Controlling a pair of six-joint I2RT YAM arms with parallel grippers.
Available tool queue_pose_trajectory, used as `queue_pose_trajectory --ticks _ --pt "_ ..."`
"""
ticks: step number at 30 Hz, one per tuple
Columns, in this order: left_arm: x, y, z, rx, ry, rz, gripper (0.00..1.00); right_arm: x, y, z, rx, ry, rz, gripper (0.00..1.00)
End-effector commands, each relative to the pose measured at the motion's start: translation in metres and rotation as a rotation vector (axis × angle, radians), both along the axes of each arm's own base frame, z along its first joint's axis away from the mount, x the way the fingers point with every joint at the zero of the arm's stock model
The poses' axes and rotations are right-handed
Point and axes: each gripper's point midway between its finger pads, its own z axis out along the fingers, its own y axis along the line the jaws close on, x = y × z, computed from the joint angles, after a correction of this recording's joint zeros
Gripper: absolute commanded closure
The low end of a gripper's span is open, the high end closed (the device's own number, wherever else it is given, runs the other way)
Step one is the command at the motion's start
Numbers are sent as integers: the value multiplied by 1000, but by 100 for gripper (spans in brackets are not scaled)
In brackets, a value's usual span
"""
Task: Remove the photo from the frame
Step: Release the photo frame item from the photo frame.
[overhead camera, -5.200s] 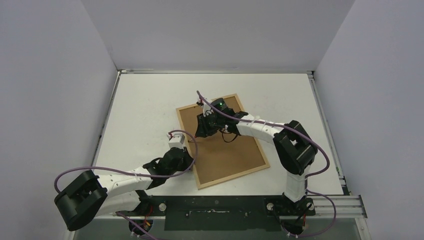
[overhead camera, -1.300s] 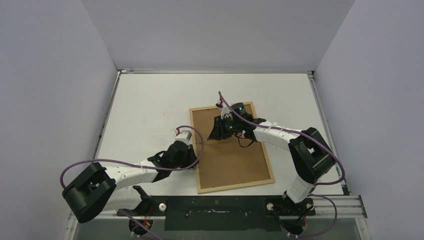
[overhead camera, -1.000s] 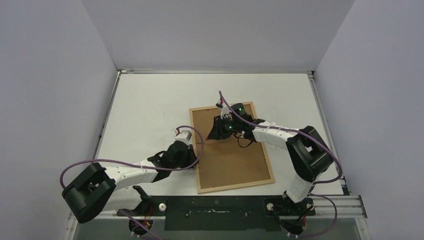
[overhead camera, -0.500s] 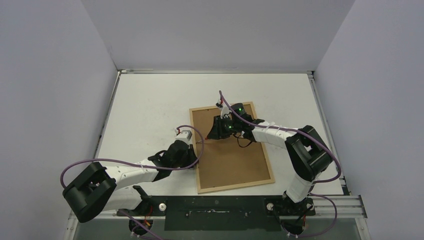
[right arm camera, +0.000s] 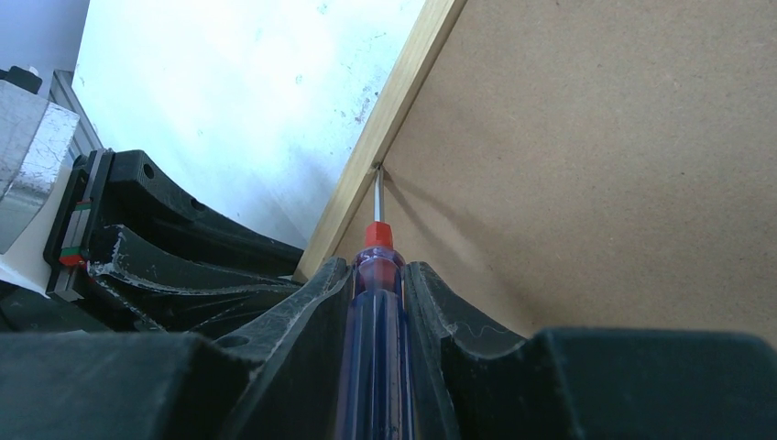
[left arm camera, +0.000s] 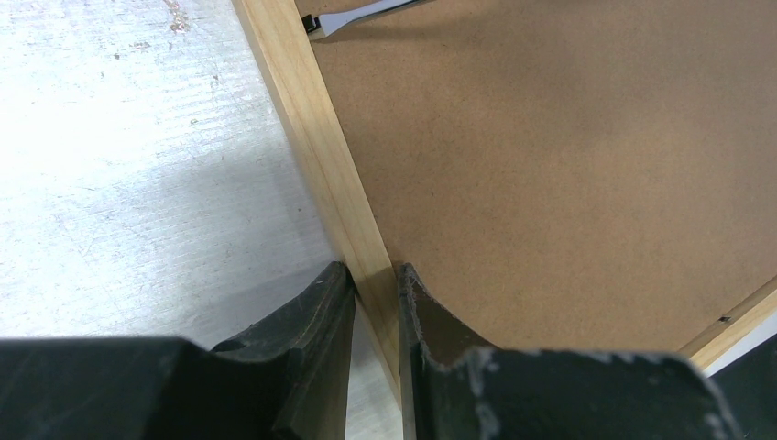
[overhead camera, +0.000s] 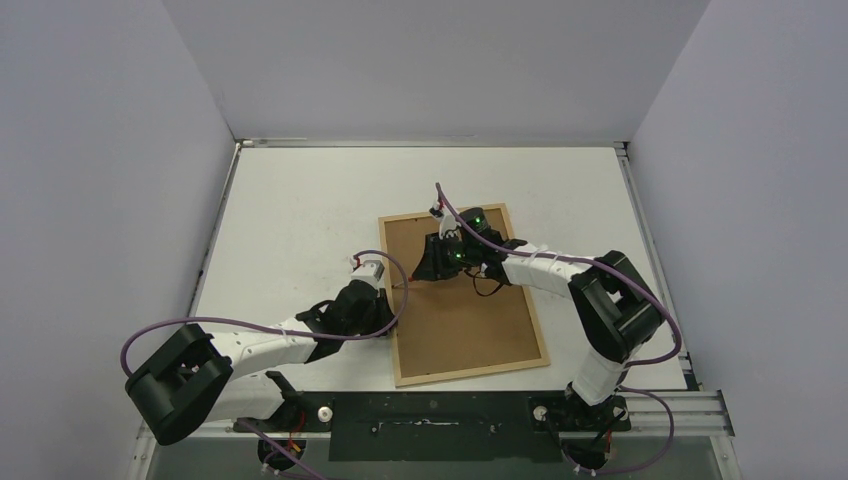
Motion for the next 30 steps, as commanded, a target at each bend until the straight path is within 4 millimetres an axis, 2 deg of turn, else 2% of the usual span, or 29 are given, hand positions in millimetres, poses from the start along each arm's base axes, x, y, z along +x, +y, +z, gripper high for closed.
queue_pose_trajectory --ticks 1,13,23,30 --pt "-31 15 -26 96 133 -72 100 5 9 4 20 -39 11 100" --pt "-36 17 -33 67 128 -71 100 2 32 12 -157 -149 95 100" --pt "-39 19 -37 15 118 -23 100 -9 66 24 -259 -220 135 100" --pt "-38 22 -35 3 101 -9 100 -19 94 36 -266 -257 155 100"
